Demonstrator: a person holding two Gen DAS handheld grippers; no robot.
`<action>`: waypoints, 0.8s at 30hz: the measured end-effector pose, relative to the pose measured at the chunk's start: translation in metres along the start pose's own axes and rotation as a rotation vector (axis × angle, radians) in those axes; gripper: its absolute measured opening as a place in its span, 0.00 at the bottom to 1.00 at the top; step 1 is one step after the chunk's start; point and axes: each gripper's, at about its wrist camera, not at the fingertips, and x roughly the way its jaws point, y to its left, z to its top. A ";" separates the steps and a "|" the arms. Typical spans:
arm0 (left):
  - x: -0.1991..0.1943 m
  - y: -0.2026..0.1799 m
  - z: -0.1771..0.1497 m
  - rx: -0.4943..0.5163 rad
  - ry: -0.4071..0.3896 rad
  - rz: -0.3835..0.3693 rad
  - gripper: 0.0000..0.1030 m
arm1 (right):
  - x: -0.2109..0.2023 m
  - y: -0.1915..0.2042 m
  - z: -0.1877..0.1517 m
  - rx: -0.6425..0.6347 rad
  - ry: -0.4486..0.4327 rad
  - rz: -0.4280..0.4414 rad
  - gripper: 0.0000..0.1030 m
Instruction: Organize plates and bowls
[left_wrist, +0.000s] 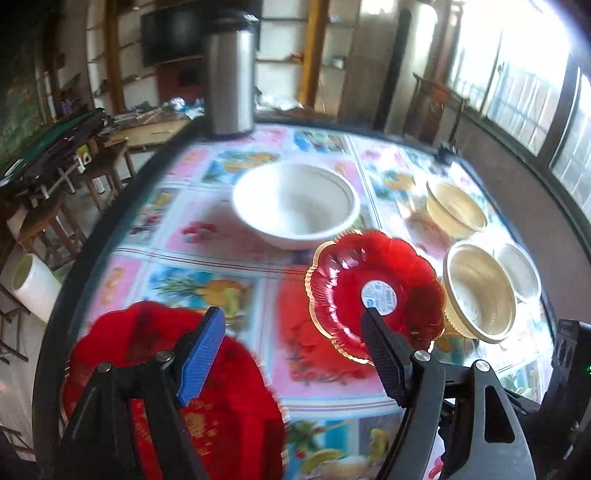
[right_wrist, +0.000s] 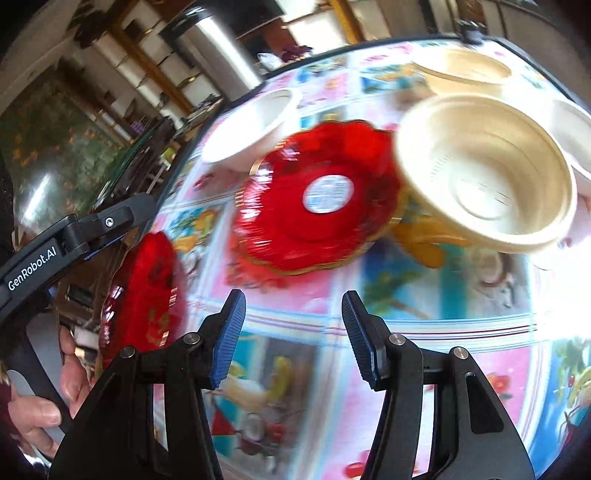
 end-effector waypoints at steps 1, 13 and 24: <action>0.009 -0.005 0.002 0.005 0.027 0.010 0.74 | 0.003 -0.007 0.003 0.018 0.011 -0.005 0.53; 0.071 -0.021 0.012 -0.015 0.164 0.070 0.74 | 0.023 -0.038 0.057 0.041 -0.007 -0.049 0.53; 0.102 -0.020 0.017 -0.058 0.219 0.051 0.65 | 0.036 -0.052 0.080 -0.007 -0.026 -0.022 0.25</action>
